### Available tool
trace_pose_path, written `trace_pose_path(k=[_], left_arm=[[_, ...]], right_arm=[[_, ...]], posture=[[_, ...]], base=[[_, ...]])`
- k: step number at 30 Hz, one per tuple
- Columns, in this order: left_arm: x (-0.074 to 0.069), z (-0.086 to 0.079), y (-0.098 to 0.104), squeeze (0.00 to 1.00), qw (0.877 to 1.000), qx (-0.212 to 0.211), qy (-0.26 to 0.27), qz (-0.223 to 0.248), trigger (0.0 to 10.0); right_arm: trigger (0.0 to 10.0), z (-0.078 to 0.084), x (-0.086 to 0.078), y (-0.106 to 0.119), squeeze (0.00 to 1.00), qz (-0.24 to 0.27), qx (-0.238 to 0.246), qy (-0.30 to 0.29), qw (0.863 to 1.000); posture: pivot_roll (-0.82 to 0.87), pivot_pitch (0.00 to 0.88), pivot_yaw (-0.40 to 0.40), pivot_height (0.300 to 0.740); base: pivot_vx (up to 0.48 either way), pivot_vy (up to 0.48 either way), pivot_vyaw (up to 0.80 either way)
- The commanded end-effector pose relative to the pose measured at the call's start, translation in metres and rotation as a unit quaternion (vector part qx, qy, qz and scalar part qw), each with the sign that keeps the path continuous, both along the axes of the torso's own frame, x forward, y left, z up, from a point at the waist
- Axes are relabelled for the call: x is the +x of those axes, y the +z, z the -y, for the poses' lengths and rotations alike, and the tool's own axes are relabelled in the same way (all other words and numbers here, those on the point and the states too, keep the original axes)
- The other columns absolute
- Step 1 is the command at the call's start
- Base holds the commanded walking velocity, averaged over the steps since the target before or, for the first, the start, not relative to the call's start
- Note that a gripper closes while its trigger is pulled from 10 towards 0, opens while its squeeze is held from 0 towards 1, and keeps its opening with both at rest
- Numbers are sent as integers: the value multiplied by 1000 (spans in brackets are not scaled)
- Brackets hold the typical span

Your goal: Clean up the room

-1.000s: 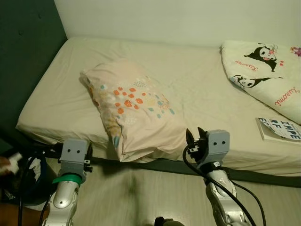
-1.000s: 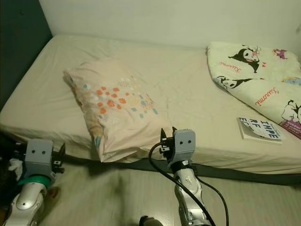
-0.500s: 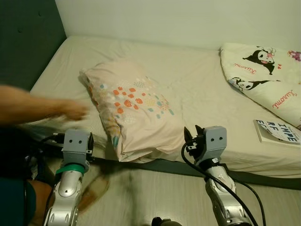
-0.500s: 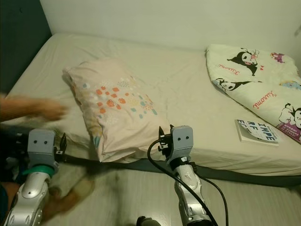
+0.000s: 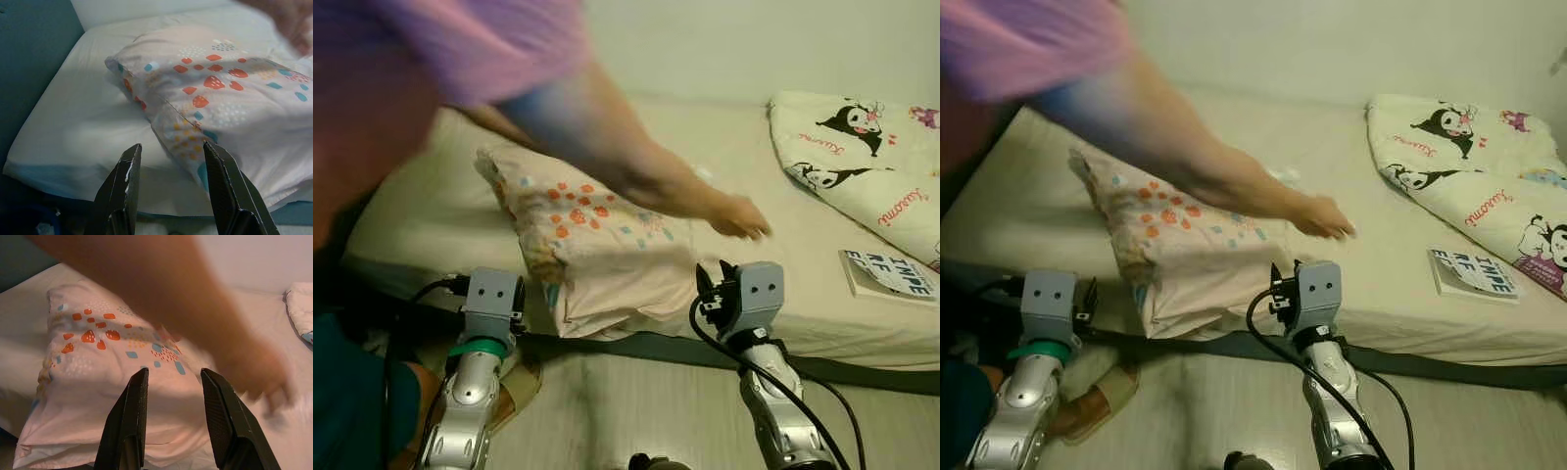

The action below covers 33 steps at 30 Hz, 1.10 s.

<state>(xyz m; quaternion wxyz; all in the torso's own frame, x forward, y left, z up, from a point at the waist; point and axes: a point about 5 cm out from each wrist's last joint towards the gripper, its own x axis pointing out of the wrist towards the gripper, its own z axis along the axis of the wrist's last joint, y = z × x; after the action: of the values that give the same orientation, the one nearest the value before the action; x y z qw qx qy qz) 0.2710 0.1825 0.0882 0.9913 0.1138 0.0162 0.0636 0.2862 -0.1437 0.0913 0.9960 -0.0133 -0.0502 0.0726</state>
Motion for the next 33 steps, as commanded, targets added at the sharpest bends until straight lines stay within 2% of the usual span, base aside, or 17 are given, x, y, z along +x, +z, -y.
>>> trace_pose_path(k=[1,16,23,33], left_arm=[[-1,2,-5,0,1000,-1,-5,-10,10000],[-4,3,-8,0,1000,0,-8,-14,10000],[-12,5,-14,0,999,2,-38,-34,10000],[-9,14,-9,0,998,-19,-50,-24,10000]], right_arm=[[10000,3,-3,-7,0,-17,-5,-4,1000],[10000,1,-6,-11,0,-24,-5,-4,1000],[10000,3,-7,-15,0,-31,-5,-9,999],[10000,0,-6,-14,0,-30,-3,-3,1000]], posture=[[-46,43,-6,740],[-44,61,-3,740],[-38,63,5,740],[-29,66,0,740]], base=[[0,0,0],[0,0,0],[0,0,0],[0,0,0]])
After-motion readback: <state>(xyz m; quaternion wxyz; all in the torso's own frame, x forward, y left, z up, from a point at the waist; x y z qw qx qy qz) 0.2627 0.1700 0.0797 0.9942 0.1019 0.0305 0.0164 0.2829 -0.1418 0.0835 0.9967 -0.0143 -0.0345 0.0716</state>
